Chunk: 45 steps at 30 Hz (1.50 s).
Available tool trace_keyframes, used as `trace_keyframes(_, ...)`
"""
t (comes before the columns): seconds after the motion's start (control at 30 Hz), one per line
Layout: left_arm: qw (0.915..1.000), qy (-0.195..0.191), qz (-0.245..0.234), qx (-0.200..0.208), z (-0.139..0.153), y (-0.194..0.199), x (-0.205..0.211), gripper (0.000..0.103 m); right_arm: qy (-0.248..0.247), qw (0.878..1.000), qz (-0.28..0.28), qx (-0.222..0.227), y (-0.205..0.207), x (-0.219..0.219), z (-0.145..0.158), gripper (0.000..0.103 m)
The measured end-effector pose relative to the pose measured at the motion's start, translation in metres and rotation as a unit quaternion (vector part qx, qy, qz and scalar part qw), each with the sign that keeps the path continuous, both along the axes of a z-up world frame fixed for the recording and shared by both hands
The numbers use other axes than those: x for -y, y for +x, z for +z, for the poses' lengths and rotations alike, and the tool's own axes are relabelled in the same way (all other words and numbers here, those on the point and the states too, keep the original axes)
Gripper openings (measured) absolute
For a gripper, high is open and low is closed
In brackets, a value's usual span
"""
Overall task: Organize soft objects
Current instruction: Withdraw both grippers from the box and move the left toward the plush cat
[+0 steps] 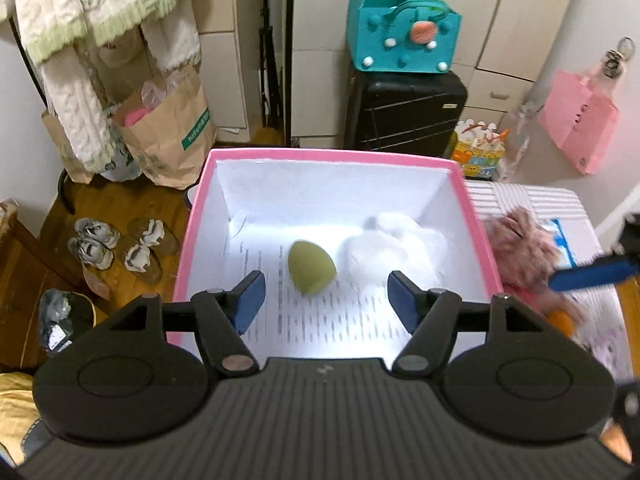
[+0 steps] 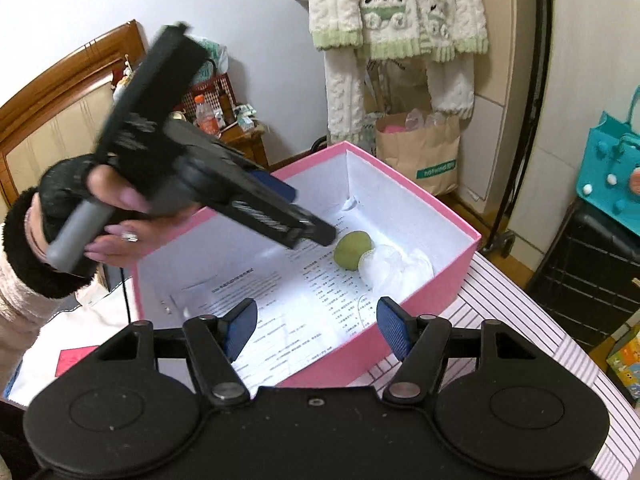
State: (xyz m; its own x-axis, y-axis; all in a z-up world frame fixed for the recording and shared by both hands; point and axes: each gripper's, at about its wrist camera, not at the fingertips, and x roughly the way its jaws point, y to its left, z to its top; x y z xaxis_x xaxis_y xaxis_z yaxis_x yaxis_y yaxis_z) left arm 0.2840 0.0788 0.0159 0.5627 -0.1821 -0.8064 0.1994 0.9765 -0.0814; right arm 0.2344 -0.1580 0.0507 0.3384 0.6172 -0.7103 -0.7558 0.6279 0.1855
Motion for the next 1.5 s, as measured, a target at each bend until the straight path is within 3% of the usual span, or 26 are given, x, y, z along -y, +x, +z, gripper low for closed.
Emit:
trace_keyframes(0.23,0.9988,0.040,-0.018,0.024,0.027,-0.057,0.003,0.069,0.004,1.000,-0.012,0.025,-0.039,0.021,0.017,0.071)
trace_keyframes(0.5,0.9981,0.012,-0.057,0.022,0.049,-0.110,0.003,0.072,0.007,0.999,-0.017,0.051,-0.082,0.037,0.035,0.071)
trace_keyframes(0.77,0.9935,0.021,-0.104,0.041,0.066,-0.163,0.019,0.075,0.005,0.997,-0.030,0.069,-0.124,0.057,0.044,0.071)
trace_keyframes(1.07,0.9867,0.028,-0.148,0.061,0.065,-0.205,0.045,0.079,-0.003,0.996,-0.044,0.073,-0.160,0.079,0.031,0.072)
trace_keyframes(1.23,0.9841,0.016,-0.170,0.049,0.053,-0.212,0.063,0.080,-0.001,0.996,-0.059,0.063,-0.172,0.097,0.015,0.073)
trace_keyframes(1.5,0.9742,0.032,-0.220,0.038,0.039,-0.210,0.108,0.082,-0.022,0.996,-0.074,0.038,-0.174,0.115,-0.016,0.073)
